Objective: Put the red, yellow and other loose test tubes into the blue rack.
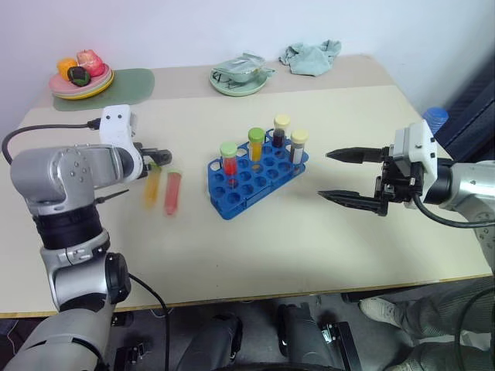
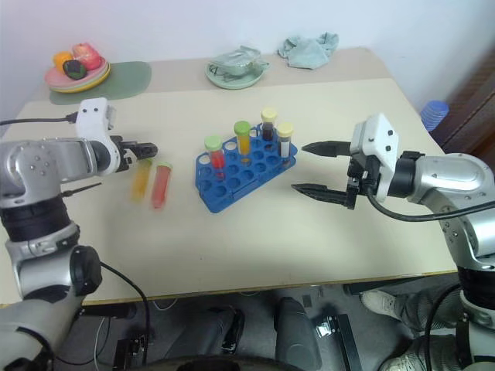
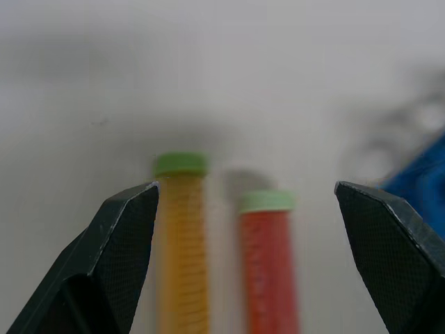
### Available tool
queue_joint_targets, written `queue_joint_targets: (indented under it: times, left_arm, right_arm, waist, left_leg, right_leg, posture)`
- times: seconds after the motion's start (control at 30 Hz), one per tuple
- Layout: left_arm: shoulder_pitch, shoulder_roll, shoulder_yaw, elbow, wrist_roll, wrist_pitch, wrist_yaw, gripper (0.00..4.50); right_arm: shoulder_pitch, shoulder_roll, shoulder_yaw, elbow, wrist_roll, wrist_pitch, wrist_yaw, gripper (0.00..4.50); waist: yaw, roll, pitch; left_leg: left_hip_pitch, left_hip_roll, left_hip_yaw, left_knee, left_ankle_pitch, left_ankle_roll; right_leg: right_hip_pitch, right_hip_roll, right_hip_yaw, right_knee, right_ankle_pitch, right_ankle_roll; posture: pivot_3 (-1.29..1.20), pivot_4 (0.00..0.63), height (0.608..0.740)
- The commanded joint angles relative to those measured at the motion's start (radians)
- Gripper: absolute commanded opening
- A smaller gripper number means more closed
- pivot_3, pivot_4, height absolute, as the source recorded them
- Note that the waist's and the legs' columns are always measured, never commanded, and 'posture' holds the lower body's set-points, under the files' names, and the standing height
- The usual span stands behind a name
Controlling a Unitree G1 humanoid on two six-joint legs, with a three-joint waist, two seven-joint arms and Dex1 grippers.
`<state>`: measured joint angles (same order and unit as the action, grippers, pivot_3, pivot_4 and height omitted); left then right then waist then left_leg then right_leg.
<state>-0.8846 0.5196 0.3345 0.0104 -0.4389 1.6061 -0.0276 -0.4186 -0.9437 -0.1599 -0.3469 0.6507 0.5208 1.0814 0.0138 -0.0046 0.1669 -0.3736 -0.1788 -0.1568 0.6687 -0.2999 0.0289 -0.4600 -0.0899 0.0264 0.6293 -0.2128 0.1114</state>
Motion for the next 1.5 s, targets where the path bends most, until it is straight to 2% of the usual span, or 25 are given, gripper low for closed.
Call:
queue_joint_targets:
  times: [0.03,0.27,0.5,0.73,1.07,1.5]
  left_arm:
    - [-0.057,0.033,-0.026,0.075,0.002,0.008,0.036,4.16]
    - [-0.203,0.073,-0.102,0.367,0.069,0.008,0.039,4.16]
    - [-0.361,0.056,-0.201,0.697,0.161,-0.09,-0.028,4.16]
    - [-0.415,0.026,-0.251,0.908,0.235,-0.199,-0.075,4.16]
    - [-0.446,-0.015,-0.265,1.054,0.308,-0.333,-0.091,4.16]
    - [-0.469,-0.022,-0.224,1.09,0.327,-0.35,-0.075,4.16]
  right_arm:
    - [-0.035,-0.008,0.007,-0.013,0.008,0.008,0.015,3.75]
    - [-0.054,-0.007,0.017,-0.019,0.01,0.025,0.017,3.75]
    - [-0.039,-0.041,0.005,-0.055,0.031,0.054,0.062,3.75]
    - [-0.074,-0.046,-0.009,-0.089,0.08,0.102,0.058,3.75]
    - [-0.143,-0.016,-0.001,-0.079,0.115,0.131,0.02,3.75]
    - [-0.193,0.032,0.015,-0.077,0.146,0.156,-0.029,3.75]
  waist:
    - [0.002,-0.001,0.0]
    - [0.003,-0.003,0.001]
    - [-0.001,-0.003,0.001]
    - [-0.001,-0.003,0.001]
    - [0.0,-0.004,0.001]
    - [-0.001,-0.005,0.001]
  left_leg:
    - [0.0,0.0,0.0,0.0,0.0,0.0]
    - [-0.001,0.0,-0.001,0.0,0.0,0.0]
    - [-0.001,0.0,0.0,0.0,0.0,0.0]
    - [-0.001,0.0,0.0,0.0,0.0,0.0]
    - [-0.002,-0.001,0.0,0.001,0.0,0.0]
    - [-0.002,-0.001,0.0,0.001,0.0,0.0]
  right_leg:
    - [0.0,0.0,0.0,0.0,0.0,0.0]
    - [0.0,-0.001,-0.001,0.0,0.0,0.0]
    - [0.0,-0.001,-0.001,0.0,0.0,0.0]
    - [-0.001,-0.001,-0.001,0.0,0.0,0.0]
    - [-0.001,-0.002,-0.001,0.0,0.0,0.0]
    - [-0.001,-0.002,-0.001,0.001,0.0,0.0]
  posture:
    - [0.0,0.15,0.74]
    - [0.0,0.15,0.74]
    - [0.0,0.15,0.74]
    - [0.0,0.15,0.74]
    - [0.0,0.15,0.74]
    - [0.0,0.15,0.74]
